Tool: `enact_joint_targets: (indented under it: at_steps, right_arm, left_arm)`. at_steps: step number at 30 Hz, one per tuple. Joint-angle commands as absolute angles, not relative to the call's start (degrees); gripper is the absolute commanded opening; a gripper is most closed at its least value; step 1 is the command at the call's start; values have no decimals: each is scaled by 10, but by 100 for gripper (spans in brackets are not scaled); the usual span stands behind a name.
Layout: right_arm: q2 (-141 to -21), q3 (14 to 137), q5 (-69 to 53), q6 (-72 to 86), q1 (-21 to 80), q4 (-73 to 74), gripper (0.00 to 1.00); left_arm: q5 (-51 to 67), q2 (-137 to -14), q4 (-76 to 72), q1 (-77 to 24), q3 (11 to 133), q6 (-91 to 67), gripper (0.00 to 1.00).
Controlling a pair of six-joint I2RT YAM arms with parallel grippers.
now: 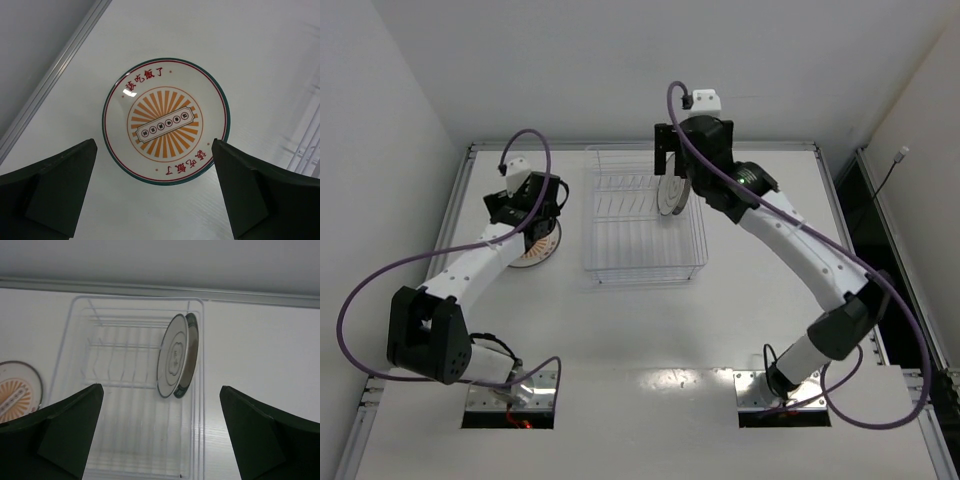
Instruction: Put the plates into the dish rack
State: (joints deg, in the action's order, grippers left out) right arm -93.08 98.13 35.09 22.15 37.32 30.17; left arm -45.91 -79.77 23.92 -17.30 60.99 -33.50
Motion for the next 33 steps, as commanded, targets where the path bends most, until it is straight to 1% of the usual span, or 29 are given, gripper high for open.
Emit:
enact_joint_targets:
  at_steps: [1,3,4,5,6,7,9,10,11,12,13,14,15,16,17,18,19,20,21,22,23,28,33]
  right_arm:
    - [-878,900,224,211,362,185,100]
    - [-840,856,190,225,349,135,100]
    - [-832,849,185,225,349,127,96]
    - [-825,849,185,240,342,121,75]
    - [-818,849,185,249,335,121,67]
    - [-813,844,193,255,335,121,65]
    - [-796,818,193,255,328,99,65]
    - [-785,809,174,255,328,90,65]
    - [-766,800,166,262,322,83,77]
    - [-756,782,152,262,313,70,86]
    - [-748,774,102,262,308,60,96]
    - [-742,768,81,254,302,52,100]
    - [-734,763,62,254,302,47,100]
    - [-734,763,38,254,295,47,100]
    - [-734,763,30,254,288,47,96]
    - [-734,768,23,260,288,52,67]
    - [-741,774,18,265,281,62,49]
    - [-746,792,18,272,276,75,33]
    - [-751,798,18,279,276,87,7]
    - [-751,798,18,279,270,94,2]
    - [-758,798,12,284,270,94,0]
    - [-758,786,-33,290,251,83,0]
    - [-746,780,-83,290,235,62,0]
  left_arm:
    - [-487,-773,214,-170,596,-353,100]
    - [-463,-766,198,-162,591,-348,100]
    - [-458,-760,193,-153,583,-348,100]
    - [-452,-760,187,-153,583,-348,100]
    - [-443,-760,187,-147,576,-348,100]
    - [-438,-754,180,-140,576,-348,100]
    - [-418,-754,180,-132,570,-348,100]
    - [-408,-754,175,-118,570,-353,100]
    - [-387,-754,175,-108,570,-353,100]
    - [-375,-754,175,-94,570,-364,100]
    - [-359,-754,175,-52,563,-381,100]
    - [-338,-754,175,-25,563,-392,100]
    - [-275,-754,175,8,555,-404,100]
    - [-237,-765,175,42,540,-416,100]
    - [-198,-776,169,106,533,-440,100]
    - [-121,-790,160,133,527,-446,100]
    - [-87,-822,154,155,527,-446,100]
    - [-62,-838,146,186,527,-452,100]
    - [-28,-851,146,196,527,-452,100]
    - [-19,-862,141,202,527,-452,100]
    - [-12,-880,141,207,527,-452,100]
    - [36,-910,124,207,527,-446,100]
    - [47,-950,124,207,540,-440,100]
